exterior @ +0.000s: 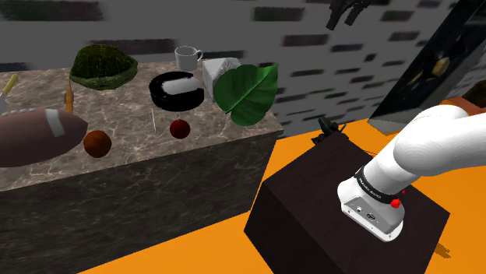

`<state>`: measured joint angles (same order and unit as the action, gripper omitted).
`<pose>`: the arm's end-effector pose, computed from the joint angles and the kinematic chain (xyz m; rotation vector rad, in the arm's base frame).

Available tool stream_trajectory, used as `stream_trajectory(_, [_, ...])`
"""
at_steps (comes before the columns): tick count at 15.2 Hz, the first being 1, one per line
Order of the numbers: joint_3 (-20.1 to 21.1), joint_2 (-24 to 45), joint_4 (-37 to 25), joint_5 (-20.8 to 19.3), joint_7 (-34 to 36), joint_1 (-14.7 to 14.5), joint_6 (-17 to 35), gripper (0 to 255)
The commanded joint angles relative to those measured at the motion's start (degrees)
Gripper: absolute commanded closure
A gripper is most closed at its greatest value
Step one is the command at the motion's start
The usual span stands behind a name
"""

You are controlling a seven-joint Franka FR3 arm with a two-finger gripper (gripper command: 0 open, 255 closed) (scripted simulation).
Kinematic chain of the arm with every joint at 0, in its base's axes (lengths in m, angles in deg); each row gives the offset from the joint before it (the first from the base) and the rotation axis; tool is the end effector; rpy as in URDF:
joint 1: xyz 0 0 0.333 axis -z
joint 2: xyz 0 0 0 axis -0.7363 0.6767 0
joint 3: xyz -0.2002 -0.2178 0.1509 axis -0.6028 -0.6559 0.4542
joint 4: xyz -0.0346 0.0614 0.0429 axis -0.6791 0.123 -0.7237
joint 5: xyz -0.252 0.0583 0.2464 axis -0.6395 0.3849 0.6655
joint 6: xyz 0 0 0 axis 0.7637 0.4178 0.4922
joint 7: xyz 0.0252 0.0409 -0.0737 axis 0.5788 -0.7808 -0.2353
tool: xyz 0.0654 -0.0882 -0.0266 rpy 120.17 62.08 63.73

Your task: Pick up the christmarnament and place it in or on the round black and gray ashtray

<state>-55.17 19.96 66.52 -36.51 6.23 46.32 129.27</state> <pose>0.2796 -0.0043 0.6279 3.1125 0.0017 0.2014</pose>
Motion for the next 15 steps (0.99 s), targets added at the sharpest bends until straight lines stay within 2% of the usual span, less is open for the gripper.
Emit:
stream_trajectory(1, [0.0, 0.0, 0.0, 0.0, 0.0, 0.0, 0.0, 0])
stream_trajectory(8, [4.6, 3.6, 6.3, 5.2, 6.1, -2.6, 10.2, 0])
stream_trajectory(15, [9.6, 10.7, 9.3, 10.1, 11.6, -5.4, 21.1, 0])
